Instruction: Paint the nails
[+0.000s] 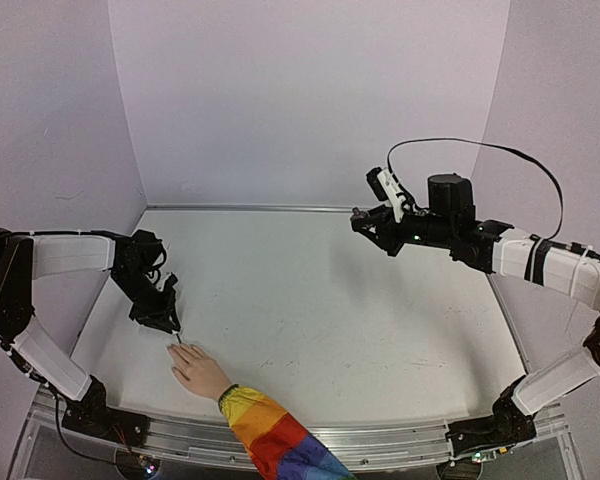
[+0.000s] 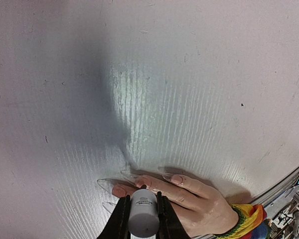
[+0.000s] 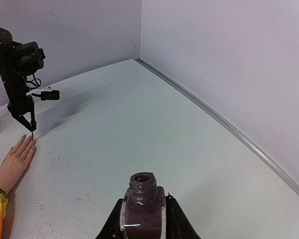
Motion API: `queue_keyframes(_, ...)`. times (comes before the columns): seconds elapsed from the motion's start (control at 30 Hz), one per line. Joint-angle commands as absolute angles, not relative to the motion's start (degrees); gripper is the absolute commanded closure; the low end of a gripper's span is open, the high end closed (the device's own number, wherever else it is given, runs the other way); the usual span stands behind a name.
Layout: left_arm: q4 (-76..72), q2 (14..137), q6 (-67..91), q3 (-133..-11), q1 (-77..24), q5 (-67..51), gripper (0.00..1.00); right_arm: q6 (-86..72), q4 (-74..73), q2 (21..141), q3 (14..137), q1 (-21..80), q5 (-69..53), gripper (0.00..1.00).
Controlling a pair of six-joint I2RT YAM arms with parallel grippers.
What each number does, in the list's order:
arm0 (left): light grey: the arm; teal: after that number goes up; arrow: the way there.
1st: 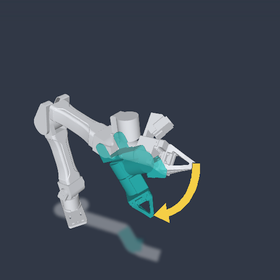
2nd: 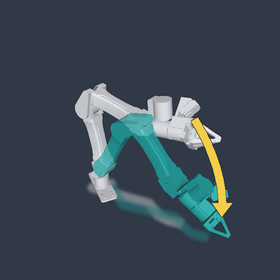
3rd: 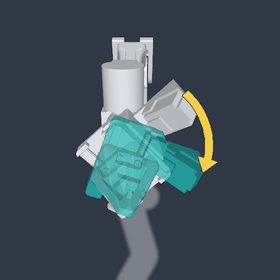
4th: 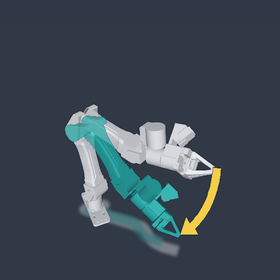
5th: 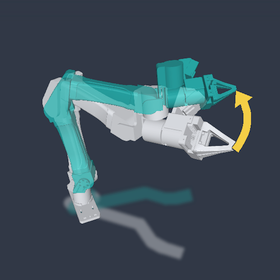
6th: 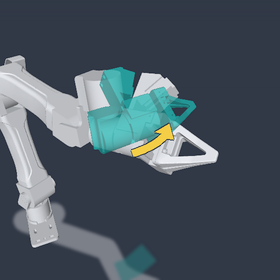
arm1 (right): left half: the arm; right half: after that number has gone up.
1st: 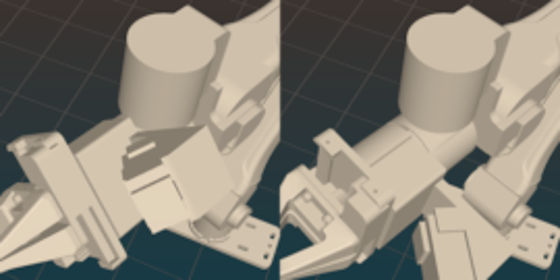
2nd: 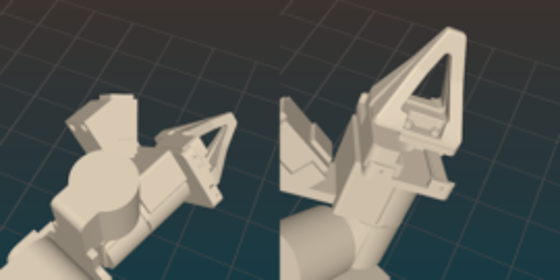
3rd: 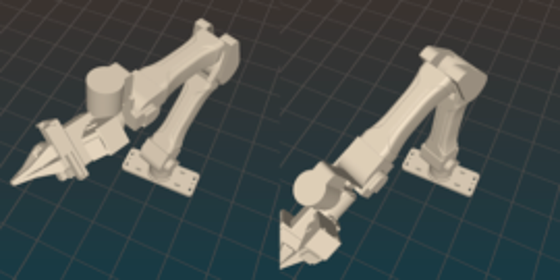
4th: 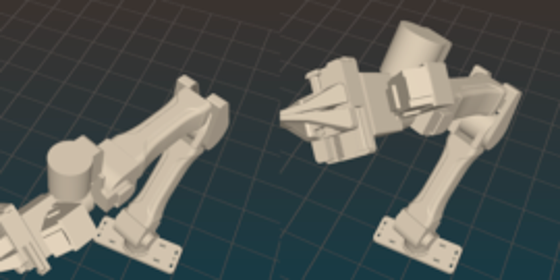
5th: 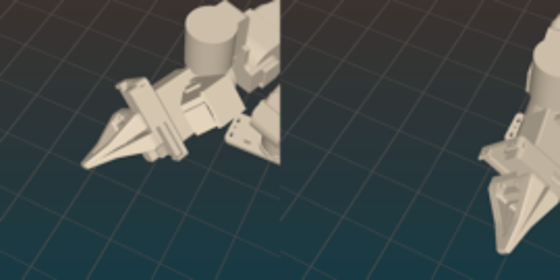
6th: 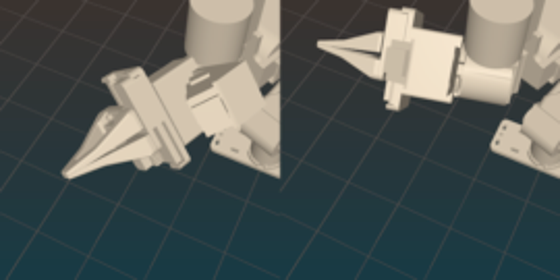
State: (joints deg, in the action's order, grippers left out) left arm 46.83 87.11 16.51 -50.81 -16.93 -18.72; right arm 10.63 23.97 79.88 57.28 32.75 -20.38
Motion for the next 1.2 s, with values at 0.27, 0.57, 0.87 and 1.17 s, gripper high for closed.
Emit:
queue_keyframes(0.27, 45.59, 87.99, 16.26, -50.89, -16.70, -18.22, 1.00, 10.03, 26.14, 79.50, 58.72, 32.43, -21.88, 1.00)
queue_keyframes(0.57, 45.68, 88.25, 16.52, -50.97, -16.70, -17.34, 1.00, 10.02, 26.19, 79.39, 58.71, 32.43, -21.87, 1.00)
queue_keyframes(0.87, 45.77, 88.18, 16.61, -51.02, -16.70, -16.97, 1.00, 9.97, 26.14, 79.59, 58.80, 32.43, -22.06, 1.00)
queue_keyframes(1.17, 45.87, 88.37, 16.77, -51.15, -16.61, -16.45, 1.00, 9.93, 26.19, 79.85, 58.88, 32.43, -22.22, 1.00)
